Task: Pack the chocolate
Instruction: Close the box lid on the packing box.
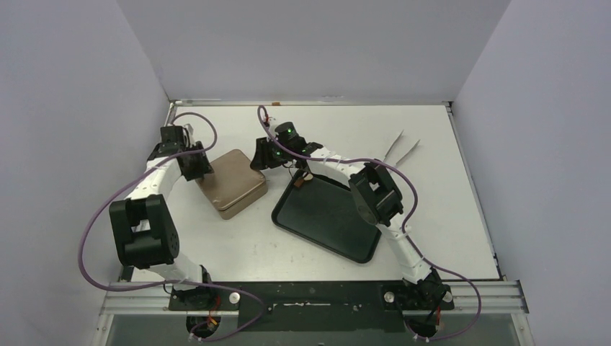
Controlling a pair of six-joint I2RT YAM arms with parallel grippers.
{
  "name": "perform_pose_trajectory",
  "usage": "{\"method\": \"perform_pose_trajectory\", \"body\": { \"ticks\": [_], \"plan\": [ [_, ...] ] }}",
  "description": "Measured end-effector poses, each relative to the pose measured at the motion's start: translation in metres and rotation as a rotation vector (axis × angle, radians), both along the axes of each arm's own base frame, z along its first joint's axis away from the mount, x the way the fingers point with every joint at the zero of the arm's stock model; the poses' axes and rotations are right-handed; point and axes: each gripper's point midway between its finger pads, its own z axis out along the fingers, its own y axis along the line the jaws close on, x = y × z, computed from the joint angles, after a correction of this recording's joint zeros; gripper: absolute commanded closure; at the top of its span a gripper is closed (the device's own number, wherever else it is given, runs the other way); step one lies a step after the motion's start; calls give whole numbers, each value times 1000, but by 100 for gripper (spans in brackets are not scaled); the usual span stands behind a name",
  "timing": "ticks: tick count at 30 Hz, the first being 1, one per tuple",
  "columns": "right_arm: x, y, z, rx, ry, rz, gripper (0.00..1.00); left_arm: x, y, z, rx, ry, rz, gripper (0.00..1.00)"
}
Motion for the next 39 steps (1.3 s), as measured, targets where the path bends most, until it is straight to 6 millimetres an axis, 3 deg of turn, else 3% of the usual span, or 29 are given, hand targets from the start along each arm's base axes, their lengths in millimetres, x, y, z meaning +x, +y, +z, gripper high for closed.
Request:
{"method": "perform_pose_trajectory", "body": {
  "ticks": [7, 11, 15, 21, 24, 26, 39],
  "plan": [
    [-2, -2, 0, -16, -1, 8, 55, -11, 3, 14, 18, -29, 35, 51],
    [-3, -3, -1, -23, 2, 8, 55, -9, 18, 24, 51, -68, 85, 47],
    [-3, -4, -2, -28, -1, 6, 59, -5, 33, 22, 78, -76, 124, 47],
    [-5, -3, -1, -31, -8, 13, 60, 5, 37, -1, 86, -21, 118, 56],
    [-5, -3, -1, -32, -8, 14, 48, 6, 37, -10, 89, 19, 114, 59],
    [-6, -4, -1, -39, -6, 16, 47, 6, 38, -8, 114, 27, 112, 61],
    [-19, -7, 3, -73, 7, 35, 62, -11, 39, -7, 120, 42, 146, 66]
  ]
}}
